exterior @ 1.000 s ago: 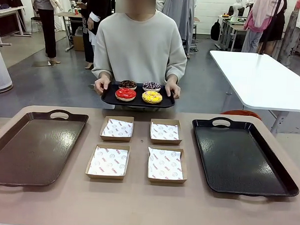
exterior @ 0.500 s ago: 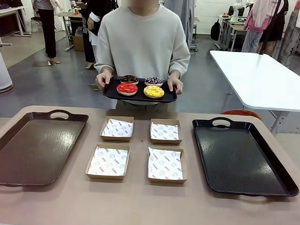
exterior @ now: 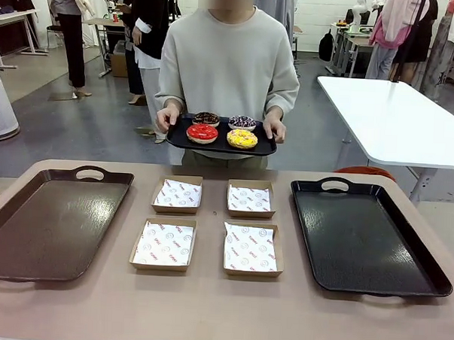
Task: Individually package the donuts and arrange them on the tray.
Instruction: Pick up one Paper togo box, then place the picked Paper togo box on the Handle tray while simultaneously picking up another Paper togo box from the table with the other hand.
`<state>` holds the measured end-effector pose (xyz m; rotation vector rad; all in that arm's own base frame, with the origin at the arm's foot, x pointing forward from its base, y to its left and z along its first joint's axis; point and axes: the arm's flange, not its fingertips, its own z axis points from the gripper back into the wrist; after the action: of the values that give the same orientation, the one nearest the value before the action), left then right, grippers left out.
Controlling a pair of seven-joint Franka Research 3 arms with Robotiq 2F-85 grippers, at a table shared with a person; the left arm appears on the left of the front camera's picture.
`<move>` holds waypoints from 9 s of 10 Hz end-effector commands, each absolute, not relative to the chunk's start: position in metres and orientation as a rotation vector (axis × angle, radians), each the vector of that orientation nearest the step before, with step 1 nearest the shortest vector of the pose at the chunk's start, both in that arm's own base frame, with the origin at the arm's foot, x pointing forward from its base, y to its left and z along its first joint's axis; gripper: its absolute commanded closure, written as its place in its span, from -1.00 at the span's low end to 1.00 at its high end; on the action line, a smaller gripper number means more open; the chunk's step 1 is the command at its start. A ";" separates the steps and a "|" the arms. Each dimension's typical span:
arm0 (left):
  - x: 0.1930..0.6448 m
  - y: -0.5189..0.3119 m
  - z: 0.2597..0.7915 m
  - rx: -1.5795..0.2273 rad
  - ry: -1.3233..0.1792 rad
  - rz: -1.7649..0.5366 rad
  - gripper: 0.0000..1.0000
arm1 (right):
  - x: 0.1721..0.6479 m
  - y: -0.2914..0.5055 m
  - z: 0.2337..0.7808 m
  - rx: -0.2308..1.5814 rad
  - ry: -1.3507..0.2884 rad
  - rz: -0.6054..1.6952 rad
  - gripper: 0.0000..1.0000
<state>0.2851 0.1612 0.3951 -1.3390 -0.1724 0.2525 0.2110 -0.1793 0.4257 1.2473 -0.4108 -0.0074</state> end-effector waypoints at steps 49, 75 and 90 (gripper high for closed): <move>0.605 -0.228 0.328 0.012 -0.111 -0.019 0.01 | 0.210 -0.179 0.425 1.253 -0.417 0.013 -1.00; 0.564 -0.255 0.521 -0.055 -0.098 -0.009 1.00 | 0.210 -0.179 0.425 1.253 -0.417 0.013 -1.00; 0.564 -0.255 0.521 -0.055 -0.098 -0.009 1.00 | 0.210 -0.179 0.425 1.253 -0.417 0.013 -1.00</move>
<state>0.5655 -0.2575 0.5208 -0.0553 -0.0954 -0.0060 0.2108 -0.1787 0.4263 1.2456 -0.4074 -0.0037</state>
